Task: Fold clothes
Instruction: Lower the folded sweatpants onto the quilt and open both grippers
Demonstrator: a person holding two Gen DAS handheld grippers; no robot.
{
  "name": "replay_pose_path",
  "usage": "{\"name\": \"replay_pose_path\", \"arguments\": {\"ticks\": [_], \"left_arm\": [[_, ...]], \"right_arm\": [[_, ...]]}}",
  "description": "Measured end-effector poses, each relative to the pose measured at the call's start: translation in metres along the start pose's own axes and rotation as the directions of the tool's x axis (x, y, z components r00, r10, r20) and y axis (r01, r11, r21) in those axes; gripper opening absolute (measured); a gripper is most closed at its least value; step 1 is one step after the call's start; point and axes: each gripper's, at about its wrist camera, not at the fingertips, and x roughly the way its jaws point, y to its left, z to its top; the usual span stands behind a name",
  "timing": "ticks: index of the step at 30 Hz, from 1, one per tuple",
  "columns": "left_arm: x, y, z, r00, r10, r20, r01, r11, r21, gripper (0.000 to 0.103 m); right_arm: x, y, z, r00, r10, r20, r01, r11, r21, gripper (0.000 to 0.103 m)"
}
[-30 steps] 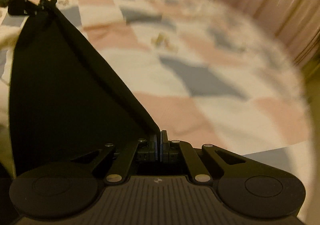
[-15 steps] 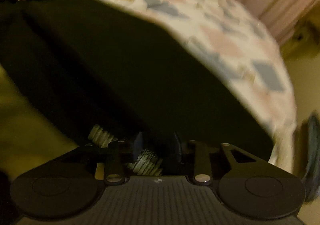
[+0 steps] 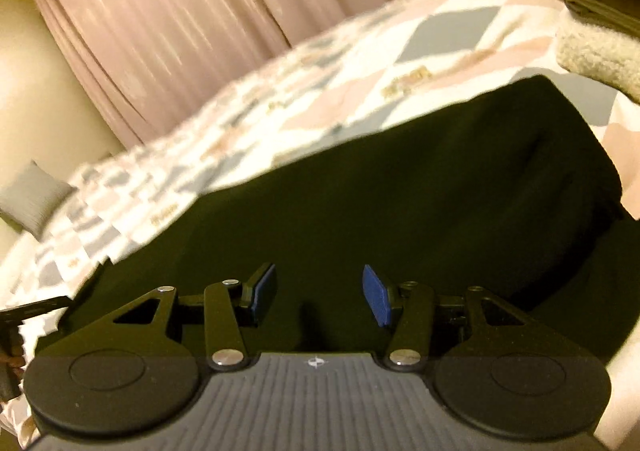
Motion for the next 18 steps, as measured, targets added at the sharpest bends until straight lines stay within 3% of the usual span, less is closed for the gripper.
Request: {"name": "replay_pose_path", "arguments": {"ticks": [6,8,10,12,13,14,16,18], "left_arm": [[0.051,-0.009,0.018,0.989,0.133,-0.059,-0.126,0.986,0.111,0.034],[0.067,-0.011,0.021,0.974,0.203,-0.100,-0.186,0.970,0.157,0.035],[0.077,-0.008,0.020,0.964,0.231,-0.129,-0.210,0.965,0.158,0.036],[0.076,0.000,0.014,0.966,0.209,-0.151,-0.195,0.975,0.101,0.030],[0.075,0.004,0.011,0.968,0.193,-0.159,-0.185,0.981,0.060,0.013],[0.072,0.011,0.009,0.972,0.171,-0.160,-0.174,0.985,-0.001,0.003],[0.063,0.026,0.006,0.980,0.138,-0.141,-0.157,0.979,-0.133,0.002],[0.052,0.047,0.002,0.990,0.096,-0.107,-0.123,0.950,-0.289,0.002]], "right_arm": [[-0.019,-0.018,-0.009,0.996,0.004,0.084,-0.016,0.989,0.149,0.052],[-0.032,-0.026,-0.008,0.995,-0.014,0.099,-0.010,0.970,0.241,0.058],[-0.044,-0.043,-0.005,0.991,-0.028,0.128,-0.021,0.929,0.369,0.067],[-0.054,-0.067,-0.003,0.987,-0.029,0.161,-0.062,0.846,0.529,0.067],[-0.056,-0.077,-0.003,0.986,-0.028,0.165,-0.076,0.805,0.589,0.067],[-0.057,-0.086,-0.002,0.986,-0.033,0.163,-0.080,0.766,0.638,0.066],[-0.062,-0.097,-0.001,0.989,-0.079,0.128,-0.030,0.732,0.681,0.063],[-0.065,-0.101,0.001,0.987,-0.125,0.098,0.024,0.725,0.688,0.058]]}}
